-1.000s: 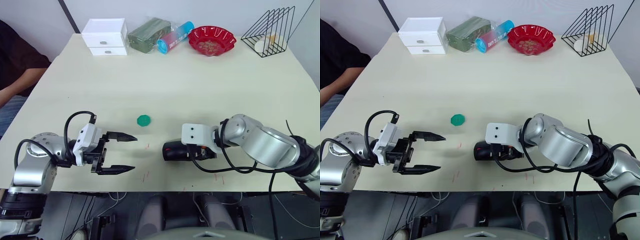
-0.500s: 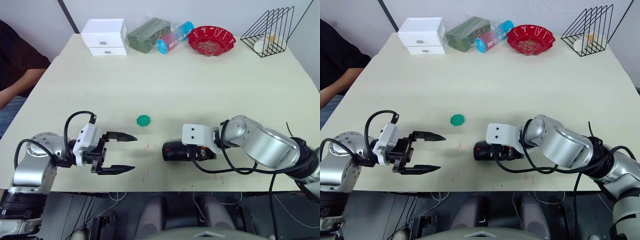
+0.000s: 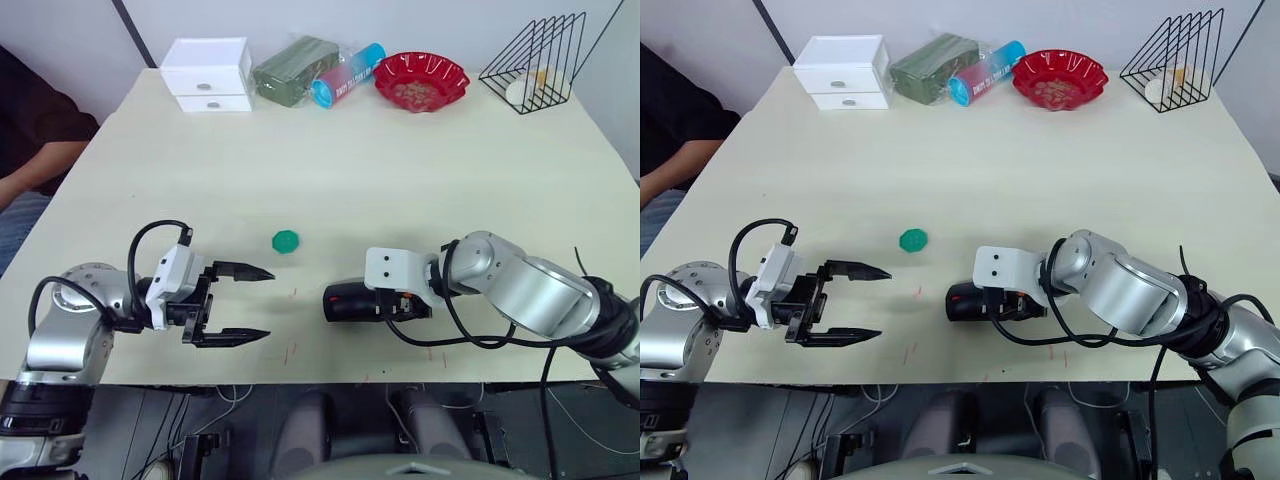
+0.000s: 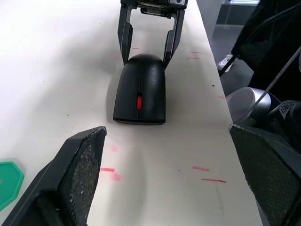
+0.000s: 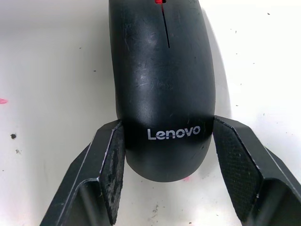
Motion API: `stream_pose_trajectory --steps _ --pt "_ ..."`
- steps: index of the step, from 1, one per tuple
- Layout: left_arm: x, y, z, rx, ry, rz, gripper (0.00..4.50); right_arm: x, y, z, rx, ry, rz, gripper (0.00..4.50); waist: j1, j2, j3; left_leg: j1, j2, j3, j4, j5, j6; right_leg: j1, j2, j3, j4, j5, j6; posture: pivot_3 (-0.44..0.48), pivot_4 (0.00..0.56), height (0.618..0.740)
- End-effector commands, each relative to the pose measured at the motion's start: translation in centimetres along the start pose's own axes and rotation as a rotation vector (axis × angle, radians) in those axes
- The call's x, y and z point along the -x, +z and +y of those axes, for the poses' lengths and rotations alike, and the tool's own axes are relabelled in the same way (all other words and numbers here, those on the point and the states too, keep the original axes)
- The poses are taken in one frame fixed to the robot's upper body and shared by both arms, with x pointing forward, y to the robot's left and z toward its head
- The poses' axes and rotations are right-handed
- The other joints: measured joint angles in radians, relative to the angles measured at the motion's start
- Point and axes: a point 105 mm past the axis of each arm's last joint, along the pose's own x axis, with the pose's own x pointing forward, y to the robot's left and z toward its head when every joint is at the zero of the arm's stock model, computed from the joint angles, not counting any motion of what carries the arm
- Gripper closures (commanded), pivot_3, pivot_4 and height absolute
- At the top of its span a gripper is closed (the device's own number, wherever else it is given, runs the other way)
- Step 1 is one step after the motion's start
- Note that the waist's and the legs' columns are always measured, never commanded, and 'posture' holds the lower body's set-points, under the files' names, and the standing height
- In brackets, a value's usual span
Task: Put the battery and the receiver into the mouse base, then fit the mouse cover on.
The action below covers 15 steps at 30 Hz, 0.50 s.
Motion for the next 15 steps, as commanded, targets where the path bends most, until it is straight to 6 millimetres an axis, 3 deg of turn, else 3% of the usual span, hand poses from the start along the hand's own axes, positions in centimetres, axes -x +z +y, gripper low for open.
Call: stream_pose_trajectory --steps 1,11,14,15 --pt "0.31 0.42 -0.1 -0.028 -0.023 0.01 0.0 0.04 0.24 0.05 0.01 -0.003 -0.015 1.98 -0.001 0.0 0.0 0.0 0.0 0.0 0.0 0.0 0.0 0.0 0.0 0.0 0.0 0.0 0.0 0.0 0.15 0.74" --pt "0.55 0.32 -0.02 -0.027 -0.021 0.013 0.0 0.06 0.46 -0.05 0.015 -0.006 -0.021 1.98 -0.009 0.0 0.0 0.0 0.0 0.0 0.0 0.0 0.0 0.0 0.0 0.0 0.0 0.0 0.0 0.0 0.15 0.74" --pt "0.56 0.29 -0.01 -0.026 -0.022 0.013 0.0 0.08 0.46 -0.1 0.016 -0.005 -0.02 0.89 -0.009 0.0 0.0 0.0 0.0 0.0 0.0 0.0 0.0 0.0 0.0 0.0 0.0 0.0 0.0 0.0 0.15 0.74" --pt "0.56 0.28 0.0 -0.026 -0.021 0.013 0.0 0.09 0.46 -0.17 0.016 -0.01 -0.021 0.89 -0.01 0.0 0.0 0.0 0.0 0.0 0.0 0.0 0.0 0.0 0.0 0.0 0.0 0.0 0.0 0.0 0.15 0.74"
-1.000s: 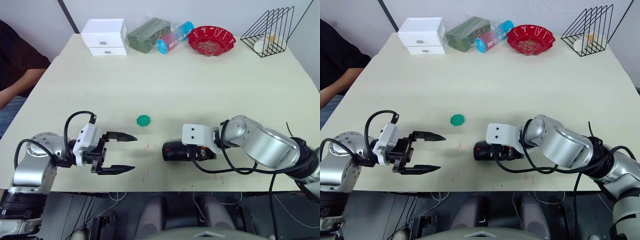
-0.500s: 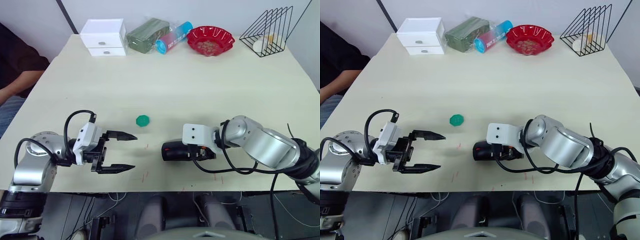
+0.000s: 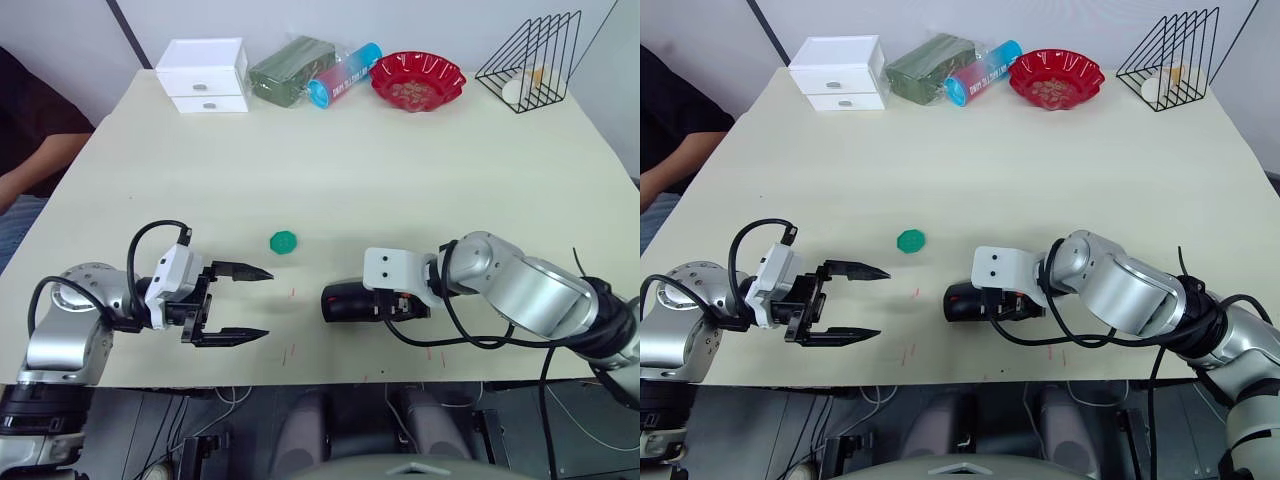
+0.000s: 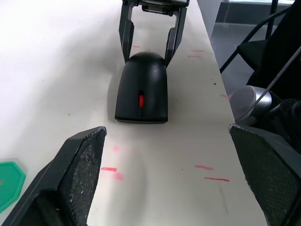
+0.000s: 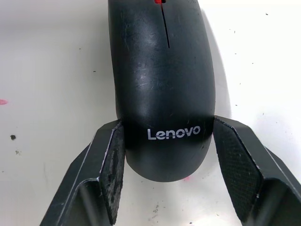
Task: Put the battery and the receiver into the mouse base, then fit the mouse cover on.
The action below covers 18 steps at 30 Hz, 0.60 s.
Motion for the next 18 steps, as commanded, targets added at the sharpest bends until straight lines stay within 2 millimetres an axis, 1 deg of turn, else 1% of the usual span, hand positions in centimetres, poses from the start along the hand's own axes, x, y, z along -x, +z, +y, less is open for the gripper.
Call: stream_pose_trajectory --steps 1,12,16,18 --pt "0.42 0.46 -0.04 -0.03 -0.023 0.012 0.0 0.19 0.31 -0.22 0.01 -0.012 -0.014 0.89 0.0 0.0 0.0 0.0 0.0 0.0 0.0 0.0 0.0 0.0 0.0 0.0 0.0 0.0 0.0 0.0 0.15 0.74" --pt "0.36 0.42 0.03 -0.031 -0.025 0.013 0.0 0.27 0.31 -0.4 0.006 -0.018 -0.018 0.89 0.0 0.0 0.0 0.0 0.0 0.0 0.0 0.0 0.0 0.0 0.0 0.0 0.0 0.0 0.0 0.0 0.15 0.74" --pt "0.33 0.41 -0.01 -0.031 -0.027 0.012 0.0 0.44 0.65 -0.32 0.001 -0.013 -0.039 0.89 0.0 0.0 0.0 0.0 0.0 0.0 0.0 0.0 0.0 0.0 0.0 0.0 0.0 0.0 0.0 0.0 0.15 0.74" --pt "0.28 0.41 -0.03 -0.032 -0.028 0.011 0.0 0.85 1.05 -0.13 -0.004 0.002 -0.071 0.89 0.0 0.0 0.0 0.0 0.0 0.0 0.0 0.0 0.0 0.0 0.0 0.0 0.0 0.0 0.0 0.0 0.15 0.74"
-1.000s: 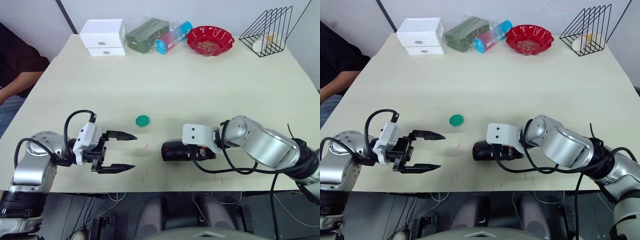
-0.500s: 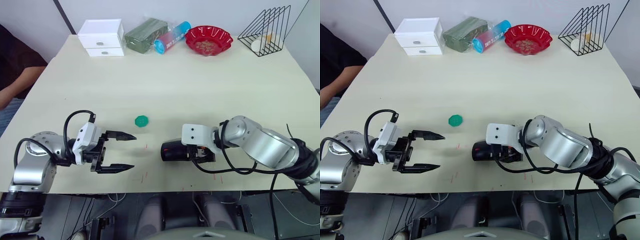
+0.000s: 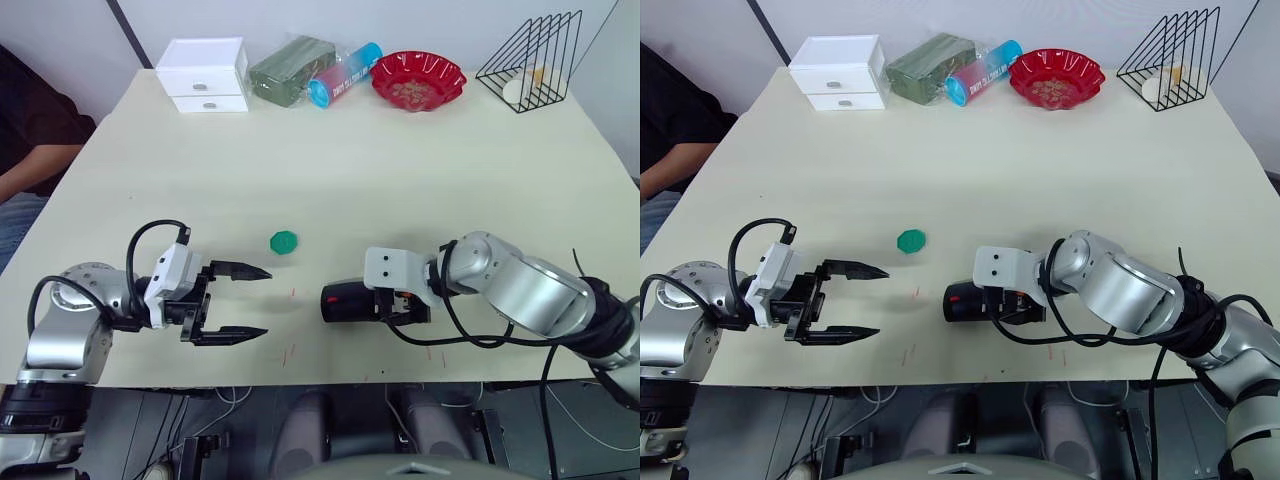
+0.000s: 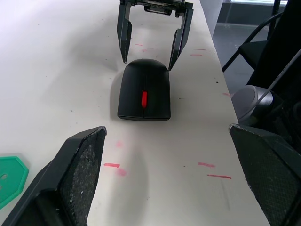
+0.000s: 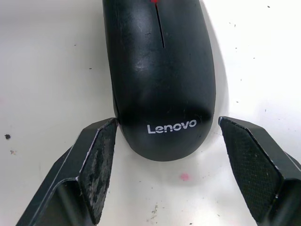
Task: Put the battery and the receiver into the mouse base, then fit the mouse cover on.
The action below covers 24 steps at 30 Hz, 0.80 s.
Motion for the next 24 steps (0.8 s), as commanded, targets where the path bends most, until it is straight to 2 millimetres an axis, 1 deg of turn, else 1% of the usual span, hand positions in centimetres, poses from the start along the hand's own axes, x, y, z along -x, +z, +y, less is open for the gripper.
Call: stream_pose_trajectory --steps 1,8,12,15,16,17,18,21,24 --pt "0.2 0.6 -0.2 -0.039 -0.032 0.006 0.0 1.3 1.6 0.0 0.014 0.002 -0.095 0.89 0.0 0.0 0.0 0.0 0.0 0.0 0.0 0.0 0.0 0.0 0.0 0.0 0.0 0.0 0.0 0.0 0.15 0.74" --pt "0.2 0.8 -0.1 -0.04 -0.022 -0.004 0.0 2.6 3.3 -0.6 -0.006 0.012 -0.228 0.89 0.0 0.0 0.0 0.0 0.0 0.0 0.0 0.0 0.0 0.0 0.0 0.0 0.0 0.0 0.0 0.0 0.15 0.74" --pt "0.2 1.1 -0.1 -0.043 -0.016 -0.014 0.0 2.3 4.2 -0.8 -0.005 0.016 -0.303 0.89 0.0 0.0 0.0 0.0 0.0 0.0 0.0 0.0 0.0 0.0 0.0 0.0 0.0 0.0 0.0 0.0 0.15 0.74" --pt "0.3 1.1 -0.2 -0.043 -0.014 -0.017 0.0 2.0 4.4 -0.6 0.0 0.031 -0.321 0.89 0.0 0.0 0.0 0.0 0.0 0.0 0.0 0.0 0.0 0.0 0.0 0.0 0.0 0.0 0.0 0.0 0.15 0.74" --pt "0.3 1.2 -0.2 -0.044 -0.012 -0.018 0.0 1.8 4.6 -0.5 -0.001 0.037 -0.334 1.28 0.0 0.0 0.0 0.0 0.0 0.0 0.0 0.0 0.0 0.0 0.0 0.0 0.0 0.0 0.0 0.0 0.15 0.74" --pt "0.4 1.2 -0.3 -0.045 -0.01 -0.018 0.0 1.5 4.9 -0.3 0.006 0.045 -0.351 1.42 0.0 0.0 0.0 0.0 0.0 0.0 0.0 0.0 0.0 0.0 0.0 0.0 0.0 0.0 0.0 0.0 0.15 0.74" --pt "0.5 1.3 -0.3 -0.046 -0.005 -0.02 0.0 1.2 5.1 -0.2 0.018 0.047 -0.361 1.7 0.0 0.0 0.0 0.0 0.0 0.0 0.0 0.0 0.0 0.0 0.0 0.0 0.0 0.0 0.0 0.0 0.15 0.74" --pt "0.6 1.4 -0.4 -0.048 0.003 -0.023 0.0 0.4 5.7 -0.1 0.04 0.05 -0.395 1.7 -0.001 0.0 0.0 0.0 0.0 0.0 0.0 0.0 0.0 0.0 0.0 0.0 0.0 0.0 0.0 0.0 0.15 0.74" --pt "0.6 1.3 -0.5 -0.049 0.006 -0.022 0.0 -0.3 5.8 0.0 0.043 0.061 -0.404 1.7 -0.001 0.0 0.0 0.0 0.0 0.0 0.0 0.0 0.0 0.0 0.0 0.0 0.0 0.0 0.0 0.0 0.15 0.74"
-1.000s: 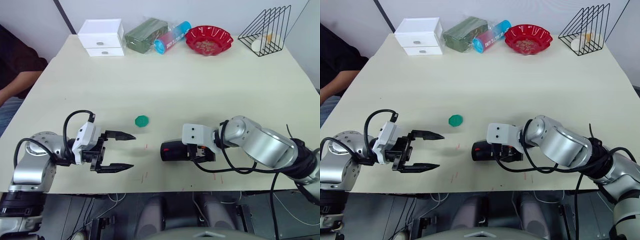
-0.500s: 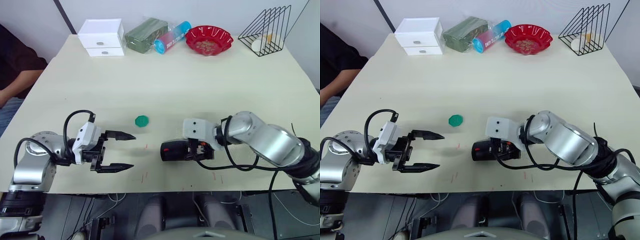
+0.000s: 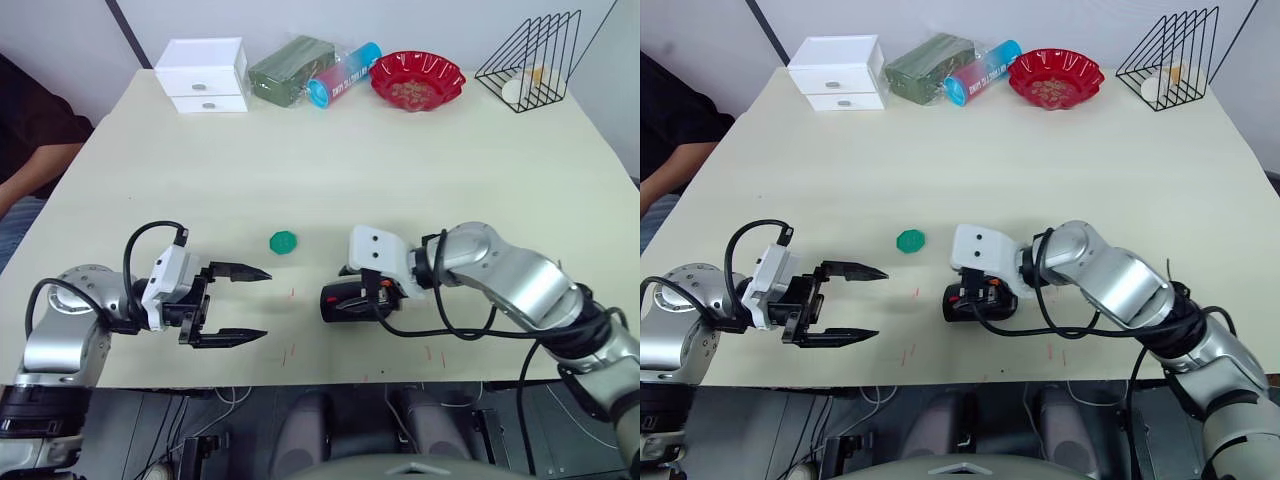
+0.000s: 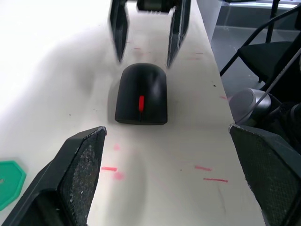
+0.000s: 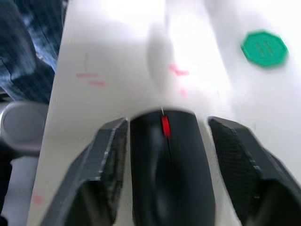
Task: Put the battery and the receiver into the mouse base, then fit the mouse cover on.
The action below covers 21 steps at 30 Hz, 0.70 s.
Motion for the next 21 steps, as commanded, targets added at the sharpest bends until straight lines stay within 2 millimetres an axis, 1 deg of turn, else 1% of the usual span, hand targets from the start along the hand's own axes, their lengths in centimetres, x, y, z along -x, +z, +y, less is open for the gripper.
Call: stream_pose_trajectory --steps 1,4,6,7,21 --pt "0.5 0.9 -0.1 -0.038 0.005 -0.004 0.0 -0.4 0.5 -0.1 0.039 -0.005 -0.028 1.7 0.0 0.0 0.0 0.0 0.0 0.0 0.0 0.0 0.0 0.0 0.0 0.0 0.0 0.0 0.0 0.0 0.15 0.74" --pt "0.5 0.9 -0.1 -0.037 0.006 -0.006 0.0 -0.7 0.4 -0.2 0.044 -0.002 -0.027 1.7 0.001 0.0 0.0 0.0 0.0 0.0 0.0 0.0 0.0 0.0 0.0 0.0 0.0 0.0 0.0 0.0 0.15 0.74" --pt "0.4 0.8 -0.1 -0.032 0.005 -0.003 0.0 -1.2 0.2 -0.3 0.058 -0.006 -0.017 2.25 0.001 0.0 0.0 0.0 0.0 0.0 0.0 0.0 0.0 0.0 0.0 0.0 0.0 0.0 0.0 0.0 0.15 0.74" --pt "0.4 0.8 -0.2 -0.031 0.005 -0.003 0.0 -1.4 0.2 -0.4 0.049 -0.006 -0.02 2.45 0.001 0.0 0.0 0.0 0.0 0.0 0.0 0.0 0.0 0.0 0.0 0.0 0.0 0.0 0.0 0.0 0.15 0.74" --pt "0.5 0.4 -0.1 -0.031 0.009 0.006 0.0 -3.3 -1.0 -0.3 0.018 0.011 0.067 2.45 0.0 0.0 0.0 0.0 0.0 0.0 0.0 0.0 0.0 0.0 0.0 0.0 0.0 0.0 0.0 0.0 0.15 0.74"
